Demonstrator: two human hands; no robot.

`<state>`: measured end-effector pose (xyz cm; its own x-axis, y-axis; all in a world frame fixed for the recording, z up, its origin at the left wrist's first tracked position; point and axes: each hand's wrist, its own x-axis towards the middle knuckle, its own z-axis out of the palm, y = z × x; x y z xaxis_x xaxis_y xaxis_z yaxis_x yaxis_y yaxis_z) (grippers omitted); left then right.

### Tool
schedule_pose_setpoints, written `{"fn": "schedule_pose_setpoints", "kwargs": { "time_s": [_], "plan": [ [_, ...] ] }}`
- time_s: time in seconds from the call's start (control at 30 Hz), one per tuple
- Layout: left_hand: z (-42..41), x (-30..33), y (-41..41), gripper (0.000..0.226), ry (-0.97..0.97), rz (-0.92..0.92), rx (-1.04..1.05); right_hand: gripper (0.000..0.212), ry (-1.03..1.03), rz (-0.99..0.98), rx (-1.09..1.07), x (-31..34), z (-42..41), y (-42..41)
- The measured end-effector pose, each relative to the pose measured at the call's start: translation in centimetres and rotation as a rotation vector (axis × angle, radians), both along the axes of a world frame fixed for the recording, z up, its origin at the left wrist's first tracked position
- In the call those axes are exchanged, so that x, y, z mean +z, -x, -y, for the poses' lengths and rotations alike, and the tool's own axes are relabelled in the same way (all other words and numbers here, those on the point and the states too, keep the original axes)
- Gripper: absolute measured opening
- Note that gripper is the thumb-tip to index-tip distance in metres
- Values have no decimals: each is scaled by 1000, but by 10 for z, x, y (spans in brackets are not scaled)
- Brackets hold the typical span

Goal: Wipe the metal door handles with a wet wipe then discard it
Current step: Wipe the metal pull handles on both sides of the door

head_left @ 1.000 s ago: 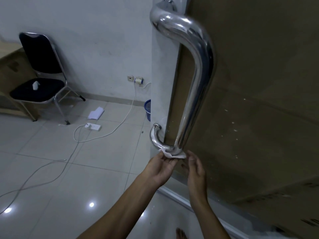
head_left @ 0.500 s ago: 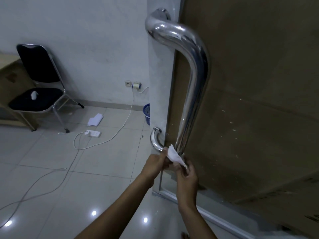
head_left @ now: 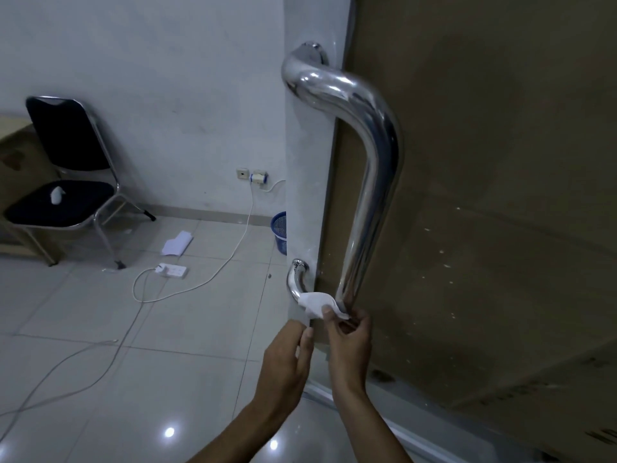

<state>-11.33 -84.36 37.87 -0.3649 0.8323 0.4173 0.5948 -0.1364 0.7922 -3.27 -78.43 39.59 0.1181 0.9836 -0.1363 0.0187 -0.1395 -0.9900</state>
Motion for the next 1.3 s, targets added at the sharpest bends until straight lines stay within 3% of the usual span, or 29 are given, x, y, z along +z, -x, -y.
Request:
{"fn": "schedule_pose_setpoints", "kwargs": {
  "time_s": [0.07, 0.2, 0.37, 0.47, 0.57, 1.0, 1.3],
  "plan": [
    [3, -9, -4, 27, 36, 16, -30, 30, 18, 1, 3, 1, -2, 2],
    [-7, -7, -5, 78, 200, 207, -166, 30, 29, -13, 50, 4, -2, 0],
    [-28, 3, -1, 65, 249, -174, -247, 34, 46, -75, 162, 0, 0, -19],
    [-40, 15, 3, 60, 230, -287, -259, 39, 46, -91, 201, -2, 3, -28],
    [-52, 22, 16, 67, 240, -557, -262, 22, 75, -108, 154, -5, 3, -31],
    [-64, 13, 84, 45, 330, -916, -260, 18, 124, -100, 191, 4, 1, -42],
    [-42, 3, 33, 56, 352, -649, -232, 17, 155, -125, 199, 5, -7, -52]
  ]
}}
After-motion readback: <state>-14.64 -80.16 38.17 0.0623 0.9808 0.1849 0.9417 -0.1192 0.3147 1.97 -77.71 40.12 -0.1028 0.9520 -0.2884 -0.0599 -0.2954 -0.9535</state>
